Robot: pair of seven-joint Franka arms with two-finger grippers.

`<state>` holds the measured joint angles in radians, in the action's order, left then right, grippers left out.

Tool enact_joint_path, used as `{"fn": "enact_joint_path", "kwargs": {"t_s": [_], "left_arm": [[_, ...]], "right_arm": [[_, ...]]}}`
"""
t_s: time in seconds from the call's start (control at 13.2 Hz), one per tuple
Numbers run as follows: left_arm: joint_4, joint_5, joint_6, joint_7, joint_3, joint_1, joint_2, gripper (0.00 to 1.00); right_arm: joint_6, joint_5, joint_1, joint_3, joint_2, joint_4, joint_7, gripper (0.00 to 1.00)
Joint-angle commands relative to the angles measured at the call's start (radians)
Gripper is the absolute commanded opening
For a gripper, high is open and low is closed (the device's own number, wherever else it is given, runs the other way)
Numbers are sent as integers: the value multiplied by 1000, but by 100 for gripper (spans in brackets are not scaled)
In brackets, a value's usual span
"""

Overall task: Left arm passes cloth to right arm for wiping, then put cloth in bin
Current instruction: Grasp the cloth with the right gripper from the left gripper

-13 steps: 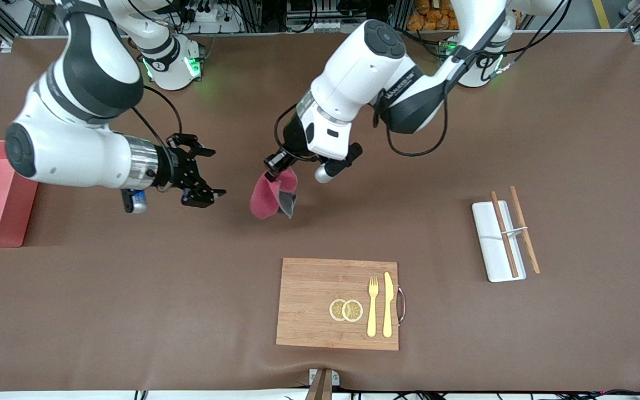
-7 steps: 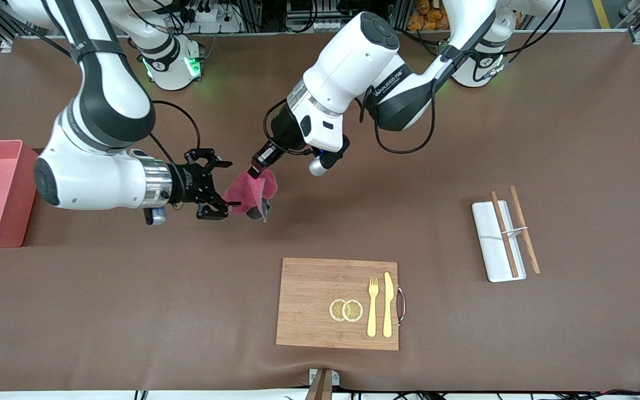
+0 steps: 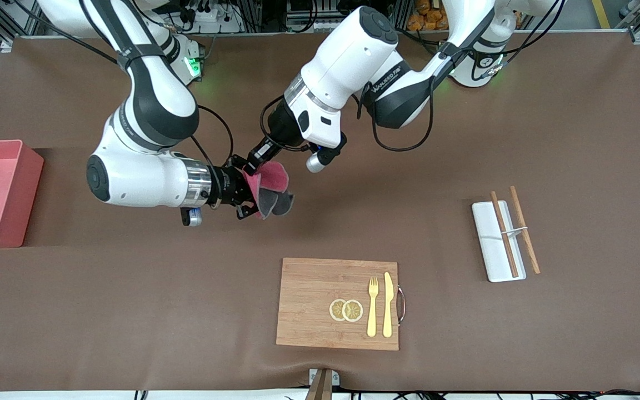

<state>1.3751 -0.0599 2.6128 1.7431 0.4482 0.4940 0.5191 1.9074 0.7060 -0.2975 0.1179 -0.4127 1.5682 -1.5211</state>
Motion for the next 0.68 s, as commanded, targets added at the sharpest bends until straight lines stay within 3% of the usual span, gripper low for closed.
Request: {"fn": "enact_joint_path", "kwargs": {"t_s": [0.0,0.08,0.15,0.23,0.38,0.61], "left_arm": [[-14,-12,-5,9,-6,-9,-11,18],[-16,-14,-7,10,-6,-11,-11,47],[-16,-15,-8,13,-8,-9,-13,86],[-11,-15,-22,13,-13,-15,-19,100],[-11,-9,-136,12,-13,-69,-54,100],[-11,2,-334,-66,-10,-181,-135,100]], "right_arm": [[4,21,-2,-6,-6,0,-1,0],[2,21,4,-6,-6,0,1,0],[1,20,8,-7,-6,0,-1,0],[-2,10,11,-9,-6,0,2,0],[-1,-2,23,-11,-6,-2,54,0],[7,-143,23,-12,-43,-2,455,0]]}}
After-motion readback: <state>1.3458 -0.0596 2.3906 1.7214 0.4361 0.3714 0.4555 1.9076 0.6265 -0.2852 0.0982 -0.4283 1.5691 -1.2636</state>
